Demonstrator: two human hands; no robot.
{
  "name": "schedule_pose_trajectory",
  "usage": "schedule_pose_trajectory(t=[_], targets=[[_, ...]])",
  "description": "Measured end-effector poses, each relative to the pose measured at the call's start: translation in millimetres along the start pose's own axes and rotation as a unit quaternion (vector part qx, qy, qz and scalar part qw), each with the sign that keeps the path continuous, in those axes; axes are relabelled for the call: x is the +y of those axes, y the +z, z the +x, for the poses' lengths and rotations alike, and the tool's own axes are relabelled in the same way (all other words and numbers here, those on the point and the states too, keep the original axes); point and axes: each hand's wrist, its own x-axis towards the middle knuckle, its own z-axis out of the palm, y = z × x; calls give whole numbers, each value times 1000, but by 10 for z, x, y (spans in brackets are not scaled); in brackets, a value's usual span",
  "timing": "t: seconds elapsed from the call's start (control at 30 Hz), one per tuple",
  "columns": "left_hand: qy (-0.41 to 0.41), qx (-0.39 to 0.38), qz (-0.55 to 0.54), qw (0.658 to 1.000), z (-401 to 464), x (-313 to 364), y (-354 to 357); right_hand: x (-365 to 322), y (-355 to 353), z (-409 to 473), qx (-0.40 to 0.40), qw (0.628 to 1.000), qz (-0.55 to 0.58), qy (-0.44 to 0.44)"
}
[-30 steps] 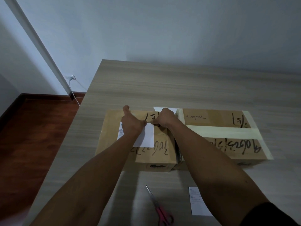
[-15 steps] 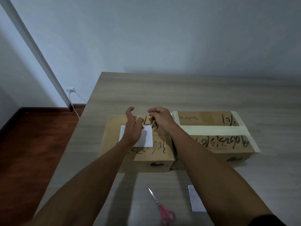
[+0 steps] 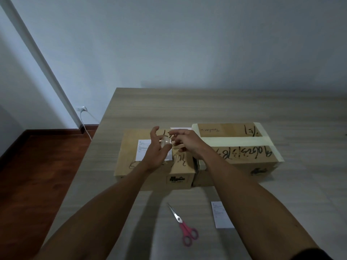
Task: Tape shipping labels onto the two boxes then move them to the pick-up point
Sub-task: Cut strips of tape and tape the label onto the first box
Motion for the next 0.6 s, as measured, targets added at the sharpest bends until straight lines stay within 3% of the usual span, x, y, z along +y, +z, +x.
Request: schedule_pose_trajectory(t=[0.6], targets=[[-8,-13,-9,1000,-184,-84,127,115,-22,-244,3,1000,-21,-22]])
